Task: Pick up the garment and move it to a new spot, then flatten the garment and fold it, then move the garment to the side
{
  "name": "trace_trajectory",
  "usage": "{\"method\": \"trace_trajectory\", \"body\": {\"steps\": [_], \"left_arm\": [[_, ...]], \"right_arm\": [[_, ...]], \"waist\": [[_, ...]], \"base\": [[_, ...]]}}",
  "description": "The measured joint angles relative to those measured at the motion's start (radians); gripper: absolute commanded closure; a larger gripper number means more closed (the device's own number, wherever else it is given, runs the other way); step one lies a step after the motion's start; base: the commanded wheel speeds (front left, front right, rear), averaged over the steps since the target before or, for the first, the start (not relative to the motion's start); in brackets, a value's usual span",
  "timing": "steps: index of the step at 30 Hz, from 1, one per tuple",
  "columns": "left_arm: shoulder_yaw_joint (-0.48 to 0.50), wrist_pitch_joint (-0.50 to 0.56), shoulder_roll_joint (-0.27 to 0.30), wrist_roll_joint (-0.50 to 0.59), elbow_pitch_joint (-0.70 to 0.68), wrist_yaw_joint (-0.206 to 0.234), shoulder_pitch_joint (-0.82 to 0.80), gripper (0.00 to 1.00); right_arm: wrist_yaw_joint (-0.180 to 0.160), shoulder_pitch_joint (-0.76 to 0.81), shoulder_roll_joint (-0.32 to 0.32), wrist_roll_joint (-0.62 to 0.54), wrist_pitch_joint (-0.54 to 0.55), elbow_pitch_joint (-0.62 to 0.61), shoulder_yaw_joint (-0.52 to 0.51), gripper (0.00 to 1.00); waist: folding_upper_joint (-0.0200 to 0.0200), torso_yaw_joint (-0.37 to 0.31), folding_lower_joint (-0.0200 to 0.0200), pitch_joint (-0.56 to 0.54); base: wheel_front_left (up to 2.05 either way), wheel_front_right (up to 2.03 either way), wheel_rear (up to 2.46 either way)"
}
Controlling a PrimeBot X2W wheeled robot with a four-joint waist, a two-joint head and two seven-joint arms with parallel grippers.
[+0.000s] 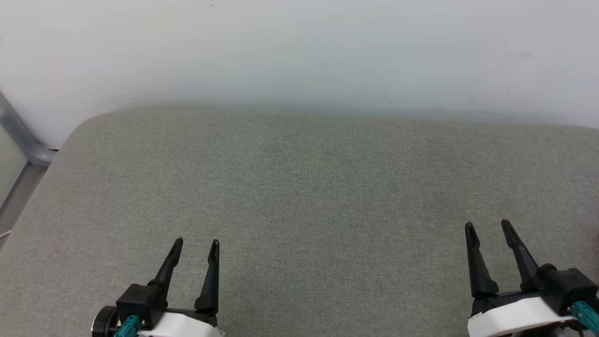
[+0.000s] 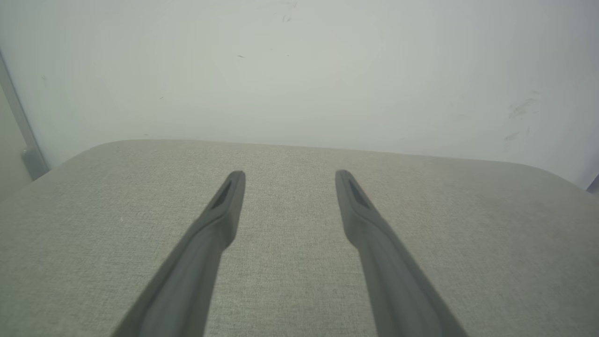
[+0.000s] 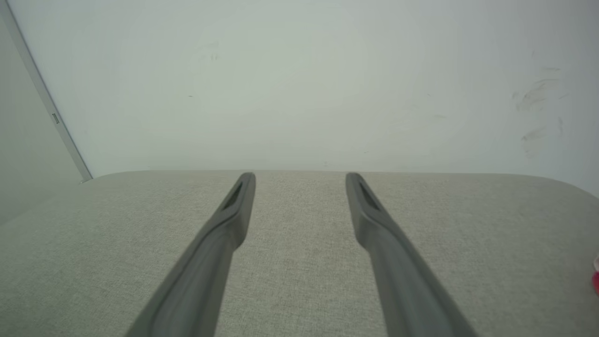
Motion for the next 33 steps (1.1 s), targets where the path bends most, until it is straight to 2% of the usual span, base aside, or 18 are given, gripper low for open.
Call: {"method": "trace_trajectory", "body": {"steps": [12,22,33], "left_arm": [[0.036,0.000,-0.009,0.026,-0.022,-0.003,0.002,0.00],[0.029,0.000,-0.012,0.038,-0.046,-0.005,0.010,0.00],[0.029,0.000,-0.012,0.002,-0.041,-0.003,0.013,0.00]], "right_arm": [[0.000,0.000,0.008,-0.014,-0.004,0.002,0.002,0.00],[0.000,0.000,0.010,-0.003,-0.005,-0.004,0.004,0.00],[0.000,0.000,0.011,0.011,-0.006,-0.005,0.015,0.00]], "waist": [[0.0000,-0.005,0.0000,0.001],[0.0000,-0.008,0.0000,0.005],[0.0000,-0.007,0.0001,0.011]], "base": [[0.00,0.00,0.00],[0.00,0.00,0.00],[0.00,0.00,0.00]]}}
